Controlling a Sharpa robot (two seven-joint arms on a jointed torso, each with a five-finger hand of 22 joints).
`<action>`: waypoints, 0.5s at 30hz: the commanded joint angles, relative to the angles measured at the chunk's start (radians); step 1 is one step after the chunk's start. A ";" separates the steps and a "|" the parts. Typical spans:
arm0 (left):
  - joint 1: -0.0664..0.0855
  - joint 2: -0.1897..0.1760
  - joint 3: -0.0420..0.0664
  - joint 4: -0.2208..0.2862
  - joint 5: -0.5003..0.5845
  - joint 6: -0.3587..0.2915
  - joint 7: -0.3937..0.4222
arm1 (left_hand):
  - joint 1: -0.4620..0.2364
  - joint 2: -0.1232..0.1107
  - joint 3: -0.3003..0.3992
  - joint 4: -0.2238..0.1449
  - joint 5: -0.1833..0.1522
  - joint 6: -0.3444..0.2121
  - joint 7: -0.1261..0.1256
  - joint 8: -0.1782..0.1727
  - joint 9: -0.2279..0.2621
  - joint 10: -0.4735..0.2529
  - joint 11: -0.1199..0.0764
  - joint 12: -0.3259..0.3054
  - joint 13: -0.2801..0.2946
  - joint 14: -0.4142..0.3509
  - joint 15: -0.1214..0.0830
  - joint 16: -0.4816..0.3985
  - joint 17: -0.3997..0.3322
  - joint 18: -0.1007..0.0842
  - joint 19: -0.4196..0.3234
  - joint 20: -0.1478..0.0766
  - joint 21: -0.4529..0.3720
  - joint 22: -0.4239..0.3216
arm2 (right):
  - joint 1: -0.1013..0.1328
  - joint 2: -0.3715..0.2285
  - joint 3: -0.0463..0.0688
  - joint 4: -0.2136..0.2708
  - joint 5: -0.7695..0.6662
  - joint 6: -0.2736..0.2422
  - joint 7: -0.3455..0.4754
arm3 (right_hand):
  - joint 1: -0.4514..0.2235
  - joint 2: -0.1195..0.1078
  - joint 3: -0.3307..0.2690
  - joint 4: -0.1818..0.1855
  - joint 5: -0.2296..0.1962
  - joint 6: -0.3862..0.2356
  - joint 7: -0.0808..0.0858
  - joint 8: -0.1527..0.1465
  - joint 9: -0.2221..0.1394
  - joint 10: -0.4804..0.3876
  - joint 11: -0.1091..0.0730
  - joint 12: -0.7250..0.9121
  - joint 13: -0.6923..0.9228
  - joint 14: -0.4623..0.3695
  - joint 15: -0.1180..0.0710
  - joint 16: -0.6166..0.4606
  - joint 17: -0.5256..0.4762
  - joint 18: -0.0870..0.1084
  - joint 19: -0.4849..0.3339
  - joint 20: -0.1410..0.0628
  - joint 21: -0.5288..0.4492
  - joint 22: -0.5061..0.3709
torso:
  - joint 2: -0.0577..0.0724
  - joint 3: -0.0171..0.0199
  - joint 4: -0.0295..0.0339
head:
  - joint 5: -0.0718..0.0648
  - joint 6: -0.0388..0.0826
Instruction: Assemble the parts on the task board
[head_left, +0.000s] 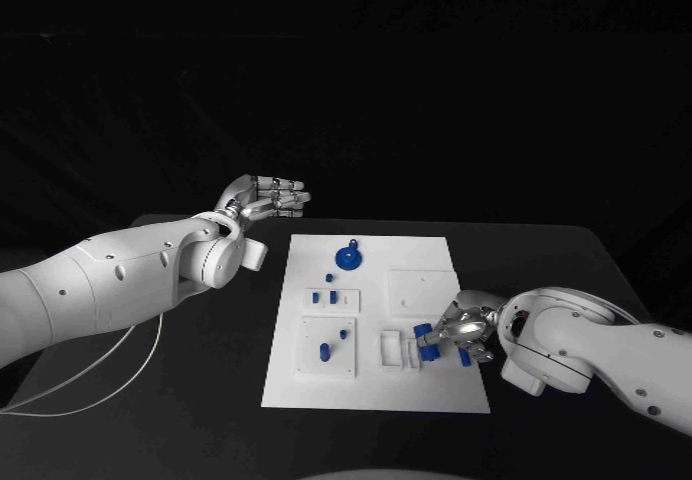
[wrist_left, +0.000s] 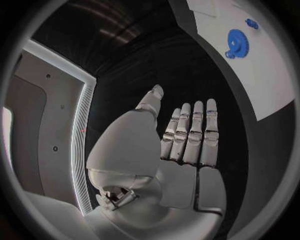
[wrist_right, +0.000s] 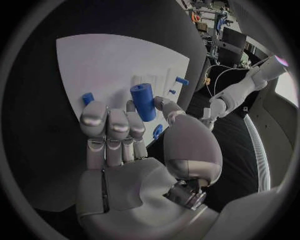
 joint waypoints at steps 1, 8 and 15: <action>0.000 0.002 0.001 0.001 0.006 0.018 0.005 | -0.003 0.008 -0.003 0.003 0.005 0.001 0.003 -0.001 0.000 0.002 0.000 0.000 -0.001 0.007 -0.001 -0.005 -0.001 -0.001 0.002 -0.002 0.007 -0.002 | 0.005 0.002 0.001 0.006 0.040 0.004 -0.003 | -0.004 0.002 0.072 -0.080 0.000 0.008 -0.003 0.005 0.005 -0.001 -0.007 -0.006 0.014 0.003 -0.004 -0.007 0.000 -0.013 0.060 -0.008 0.002 0.101 | 0.000 -0.0004 0.0005 | 0.002 0.000; 0.000 0.001 0.001 0.000 0.006 0.021 0.003 | -0.003 0.008 -0.003 0.003 0.005 0.001 0.003 -0.001 0.000 0.002 0.000 0.000 -0.001 0.007 -0.001 -0.005 -0.001 -0.001 0.002 -0.002 0.007 -0.002 | 0.010 0.023 0.001 0.005 0.052 0.020 -0.004 | -0.001 0.002 0.067 -0.077 -0.006 0.008 -0.003 0.005 0.002 -0.002 -0.007 -0.008 0.012 0.003 -0.004 -0.006 0.001 -0.013 0.059 -0.007 0.000 0.101 | 0.000 -0.0007 -0.0004 | 0.006 -0.005; 0.000 0.004 0.000 -0.001 0.006 0.024 0.002 | -0.004 0.009 -0.003 0.004 0.004 0.004 0.002 -0.001 0.000 0.002 -0.001 0.000 -0.001 0.008 0.000 -0.005 -0.001 -0.001 0.003 -0.003 0.007 -0.002 | 0.011 0.059 -0.004 -0.010 0.043 0.039 -0.005 | 0.001 0.003 0.061 -0.076 -0.011 0.008 -0.003 0.004 -0.002 -0.003 -0.007 -0.009 0.011 0.002 -0.003 -0.005 0.003 -0.014 0.059 -0.007 0.001 0.102 | 0.000 -0.0004 0.0009 | 0.007 -0.008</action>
